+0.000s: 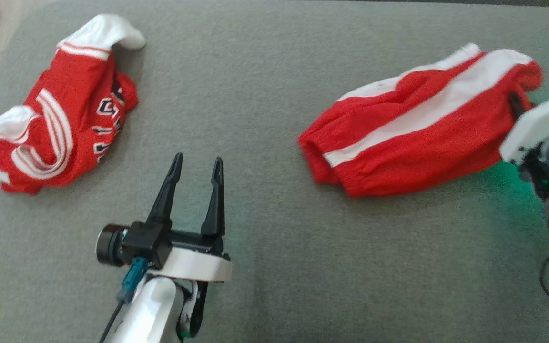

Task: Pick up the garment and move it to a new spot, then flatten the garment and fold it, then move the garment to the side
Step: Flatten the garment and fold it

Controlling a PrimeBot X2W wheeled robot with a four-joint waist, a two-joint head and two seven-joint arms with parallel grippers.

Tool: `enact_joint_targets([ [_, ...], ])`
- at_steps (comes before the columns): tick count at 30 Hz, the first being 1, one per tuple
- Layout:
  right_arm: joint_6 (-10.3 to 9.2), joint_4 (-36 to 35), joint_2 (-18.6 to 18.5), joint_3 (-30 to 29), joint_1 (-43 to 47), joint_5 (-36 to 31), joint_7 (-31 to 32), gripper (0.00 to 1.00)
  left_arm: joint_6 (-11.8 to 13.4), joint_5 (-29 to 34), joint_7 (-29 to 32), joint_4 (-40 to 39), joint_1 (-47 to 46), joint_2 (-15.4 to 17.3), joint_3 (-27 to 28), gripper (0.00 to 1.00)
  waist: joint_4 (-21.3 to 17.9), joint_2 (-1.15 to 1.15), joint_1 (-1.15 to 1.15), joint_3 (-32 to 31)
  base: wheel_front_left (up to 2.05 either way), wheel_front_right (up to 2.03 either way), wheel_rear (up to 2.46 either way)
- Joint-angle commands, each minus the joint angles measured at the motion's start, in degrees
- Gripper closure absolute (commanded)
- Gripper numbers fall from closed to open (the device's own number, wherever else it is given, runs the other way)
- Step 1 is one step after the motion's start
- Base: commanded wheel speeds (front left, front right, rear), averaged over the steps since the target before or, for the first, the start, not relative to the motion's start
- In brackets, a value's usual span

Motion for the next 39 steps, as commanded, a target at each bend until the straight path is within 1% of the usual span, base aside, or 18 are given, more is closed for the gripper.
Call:
enact_joint_targets([
  [1,-0.04,-0.25,-1.19,-0.91,0.99,-0.02,-1.94,1.00,-0.14,0.42,-0.55,-1.55,0.09,0.37,2.52,0.00,-1.96,0.00,0.00,-1.75,0.00,0.00,0.00],
  [6,-0.04,4.79,-2.91,-6.50,2.52,-1.68,-6.80,1.00,-0.45,0.65,-0.55,-1.63,1.34,0.34,3.25,0.00,-4.08,0.00,0.00,-3.49,0.00,0.00,0.00],
  [11,-0.04,8.48,-4.06,-12.61,4.43,-2.63,-10.95,1.00,-0.69,0.85,-0.55,-1.54,2.47,0.27,3.83,0.00,-5.03,0.00,0.00,-4.78,0.00,0.00,0.00],
  [14,-0.04,9.10,-3.15,-14.94,5.45,-3.23,-12.28,1.00,-0.86,0.96,-0.55,-1.77,3.28,0.34,4.36,0.00,-5.39,0.00,0.00,-5.07,0.00,0.00,0.00],
  [21,-0.04,9.48,-0.90,-17.85,5.98,-5.47,-15.31,1.00,-1.27,1.60,-0.55,-1.62,4.04,0.68,4.90,0.00,-5.17,0.00,0.00,-5.20,0.00,0.00,0.00],
  [24,-0.04,9.27,0.75,-18.15,5.36,-6.35,-16.95,1.00,-1.29,1.75,-0.55,-1.53,4.10,0.76,5.11,0.00,-4.95,0.00,0.00,-5.73,0.00,0.00,0.00],
  [25,-0.04,9.27,0.75,-18.15,5.36,-6.35,-16.95,1.00,-1.29,1.75,-0.55,-1.53,4.10,0.76,5.11,0.00,-4.95,0.00,0.00,-5.73,0.00,0.00,0.00],
  [30,-0.04,6.15,4.40,-17.51,5.19,-7.19,-18.90,1.00,-1.24,1.72,-0.55,-1.29,4.66,0.87,5.50,0.00,-4.95,0.00,0.00,-7.25,0.00,0.00,0.00],
  [33,-0.04,2.51,7.46,-15.96,6.08,-7.42,-19.42,1.00,-1.15,1.63,-0.55,-1.36,5.06,0.97,5.74,0.00,-5.03,0.00,0.00,-8.13,0.00,0.00,0.00],
  [36,-0.04,-2.28,10.88,-13.22,7.81,-7.09,-19.63,1.00,-1.08,1.51,-0.55,-1.41,5.40,1.20,5.94,0.00,-5.09,0.00,0.00,-8.89,0.00,0.00,0.00],
  [39,-0.04,-7.64,13.19,-9.66,10.21,-5.62,-19.45,1.00,-1.04,1.40,-0.55,-1.42,5.64,1.45,5.97,0.00,-5.04,0.00,0.00,-9.54,0.00,0.00,0.00],
])
